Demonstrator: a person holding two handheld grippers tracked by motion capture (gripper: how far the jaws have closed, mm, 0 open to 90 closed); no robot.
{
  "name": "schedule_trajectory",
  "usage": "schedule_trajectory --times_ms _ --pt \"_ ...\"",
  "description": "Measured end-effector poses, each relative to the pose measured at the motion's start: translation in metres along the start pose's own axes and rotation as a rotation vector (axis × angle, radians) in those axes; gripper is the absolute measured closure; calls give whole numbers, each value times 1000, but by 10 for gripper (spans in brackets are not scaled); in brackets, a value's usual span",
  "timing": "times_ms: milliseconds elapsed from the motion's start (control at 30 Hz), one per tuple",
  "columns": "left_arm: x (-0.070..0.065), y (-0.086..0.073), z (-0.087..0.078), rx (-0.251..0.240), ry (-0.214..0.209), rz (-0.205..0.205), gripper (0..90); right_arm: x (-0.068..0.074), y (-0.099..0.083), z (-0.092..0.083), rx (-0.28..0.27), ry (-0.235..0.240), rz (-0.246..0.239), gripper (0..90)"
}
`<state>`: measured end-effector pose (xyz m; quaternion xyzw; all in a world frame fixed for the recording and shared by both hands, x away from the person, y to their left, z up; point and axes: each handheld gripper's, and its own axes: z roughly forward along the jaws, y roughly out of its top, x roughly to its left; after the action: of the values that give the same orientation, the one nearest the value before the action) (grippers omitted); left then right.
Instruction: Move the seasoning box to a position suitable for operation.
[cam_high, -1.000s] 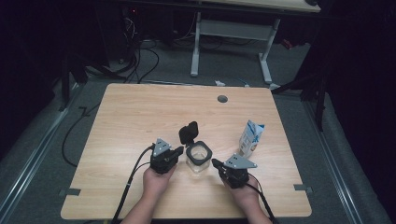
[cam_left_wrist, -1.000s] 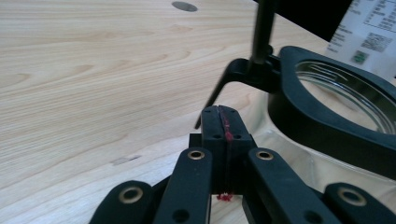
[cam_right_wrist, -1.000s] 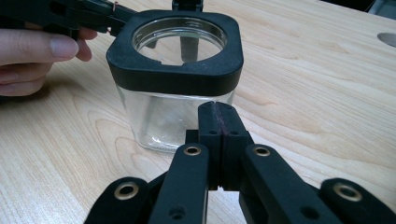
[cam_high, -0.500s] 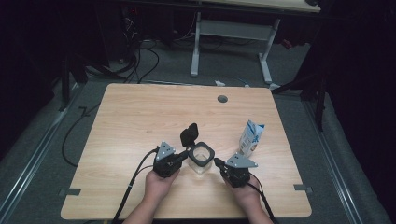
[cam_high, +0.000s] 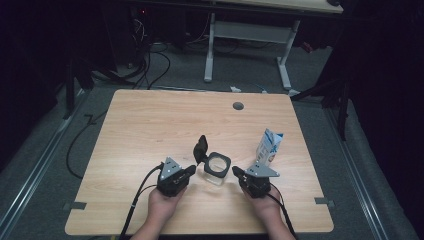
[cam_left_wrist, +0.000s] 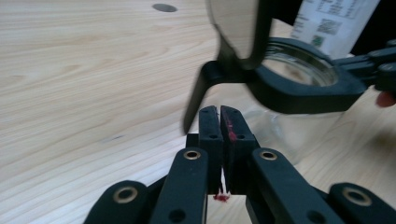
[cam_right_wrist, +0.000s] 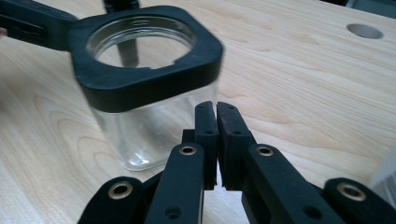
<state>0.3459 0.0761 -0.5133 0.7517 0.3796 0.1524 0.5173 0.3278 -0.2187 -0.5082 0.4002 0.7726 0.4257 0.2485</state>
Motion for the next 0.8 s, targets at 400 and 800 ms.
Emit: schedule_trajectory --times_ms 400,800 --pt "37 -11 -31 63 93 55 643 -16 -8 0 13 -57 41 762" --pt "48 -19 -37 61 63 82 469 -17 -25 -20 40 -135 112 671"
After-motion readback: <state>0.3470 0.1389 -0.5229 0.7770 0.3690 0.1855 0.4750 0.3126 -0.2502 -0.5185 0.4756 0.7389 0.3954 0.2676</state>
